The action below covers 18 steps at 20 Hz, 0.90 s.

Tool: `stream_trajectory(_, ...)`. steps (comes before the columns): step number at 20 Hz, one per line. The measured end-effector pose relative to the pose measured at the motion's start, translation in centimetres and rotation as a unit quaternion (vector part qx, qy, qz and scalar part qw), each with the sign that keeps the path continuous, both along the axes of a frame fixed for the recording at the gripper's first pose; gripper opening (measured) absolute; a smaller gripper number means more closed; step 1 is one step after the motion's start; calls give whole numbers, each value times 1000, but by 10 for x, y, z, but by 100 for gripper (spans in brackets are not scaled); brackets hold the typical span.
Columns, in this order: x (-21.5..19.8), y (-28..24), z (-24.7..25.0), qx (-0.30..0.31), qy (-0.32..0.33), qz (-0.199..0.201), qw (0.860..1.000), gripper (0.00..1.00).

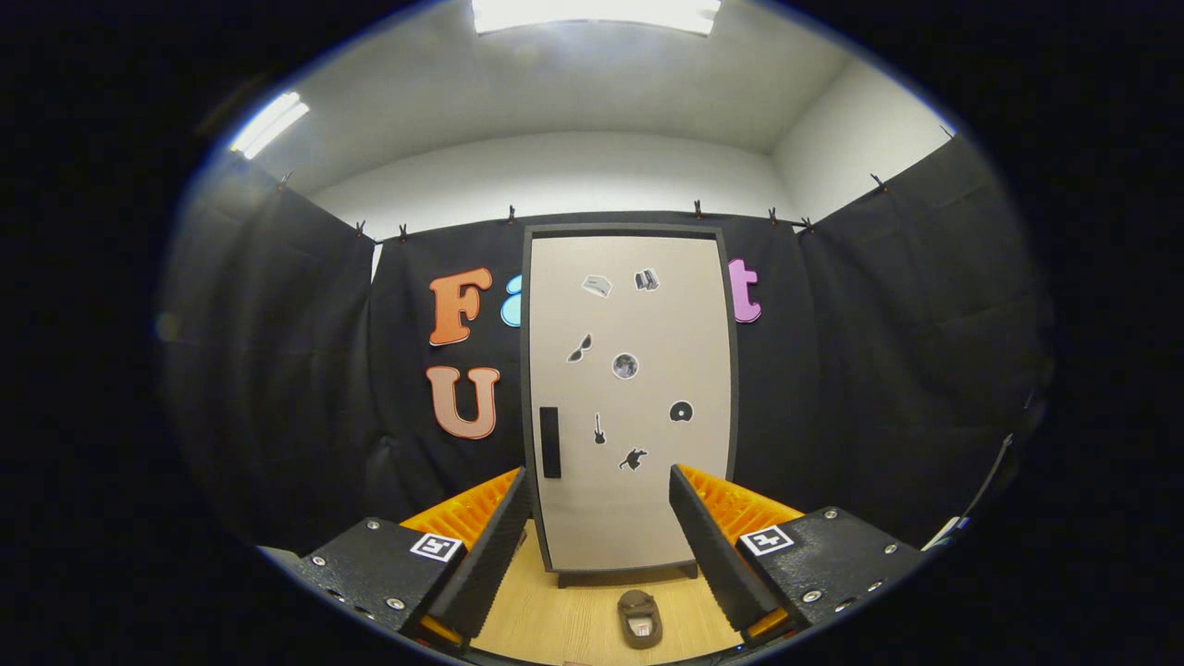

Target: Open the shoe cabinet door, grab the shoes and put them into the shoe cabinet, then close the shoe cabinet door.

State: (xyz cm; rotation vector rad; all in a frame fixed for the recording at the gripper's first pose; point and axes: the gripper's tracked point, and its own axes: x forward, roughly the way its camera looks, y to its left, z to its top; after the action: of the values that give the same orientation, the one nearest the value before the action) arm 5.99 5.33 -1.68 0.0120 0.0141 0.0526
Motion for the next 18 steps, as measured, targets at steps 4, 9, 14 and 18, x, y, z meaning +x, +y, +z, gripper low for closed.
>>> stream_trajectory(4, 21, 23, -6, 1, 1, 2, 1000, 93)
stream_trajectory(9, 50, 44, -14, -2, 4, 3, 1000, 93)
stream_trajectory(14, 89, 59, -31, -8, 15, 13, 1000, 94)
stream_trajectory(18, 126, 68, -41, -7, 15, 18, 1000, 93)
